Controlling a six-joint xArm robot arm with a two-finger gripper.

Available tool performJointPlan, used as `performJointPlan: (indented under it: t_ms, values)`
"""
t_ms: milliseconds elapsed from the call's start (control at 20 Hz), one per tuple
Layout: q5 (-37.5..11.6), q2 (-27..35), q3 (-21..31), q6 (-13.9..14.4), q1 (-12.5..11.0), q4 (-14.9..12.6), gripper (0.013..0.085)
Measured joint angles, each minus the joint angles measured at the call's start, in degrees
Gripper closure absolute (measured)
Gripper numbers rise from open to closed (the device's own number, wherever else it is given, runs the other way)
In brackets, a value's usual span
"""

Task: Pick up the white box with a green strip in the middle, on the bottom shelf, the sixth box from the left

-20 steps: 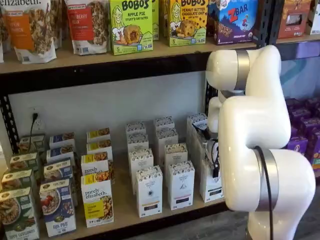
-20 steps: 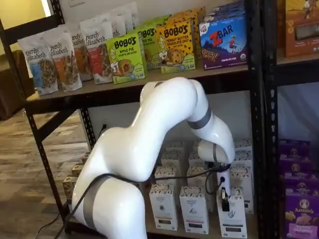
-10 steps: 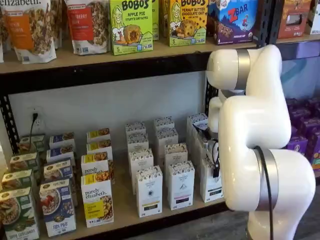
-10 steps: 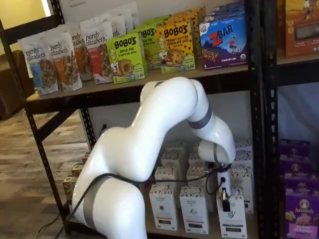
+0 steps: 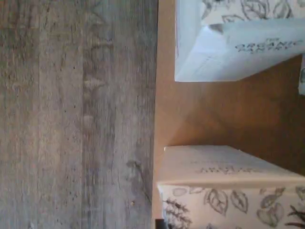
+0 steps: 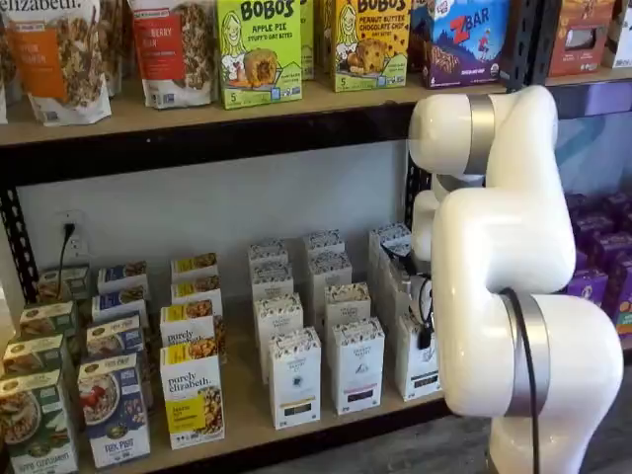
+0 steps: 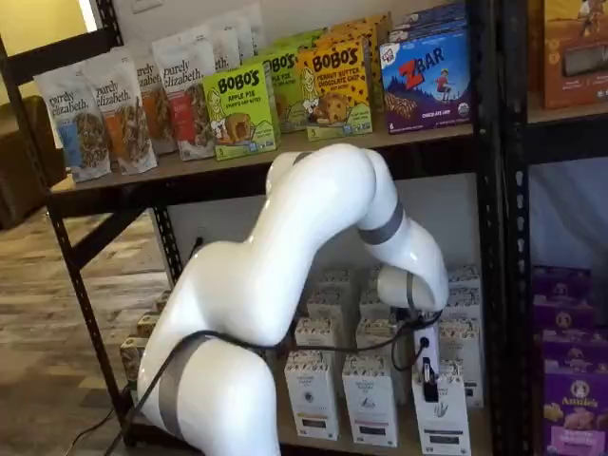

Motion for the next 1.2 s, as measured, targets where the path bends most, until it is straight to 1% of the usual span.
performJointPlan:
  t_ms: [100,300,600,700,800,850,1000,1050,1200]
  values:
    - [-0.99,-0.37,0.73,-0.01,-0.06,-0.04,0.0490]
    - [-2.61,-1.37,2.50,1.41,-0.19,-1.76,0.0490]
    - [-6.51,-4.72,8.53,8.40,-0.30,-9.53,0.0490]
    - [-6.77,-6.40,10.78,8.71,-0.22,-9.73,0.0490]
    - [-7.06,-8.54,13.48,8.41,-0.09,-9.19,0.0490]
    - [-7.93,-9.82,15.32,8.55,-0.07,-9.29,0.0490]
    - [-9.74,-13.58,20.10,12.21,-0.23,-13.31,0.0490]
    - [-9.86,-14.52,21.17,13.20,-0.27,-14.38,0.0490]
    - [-9.34,-18.67,25.41,17.30,-0.31,-18.82,0.0490]
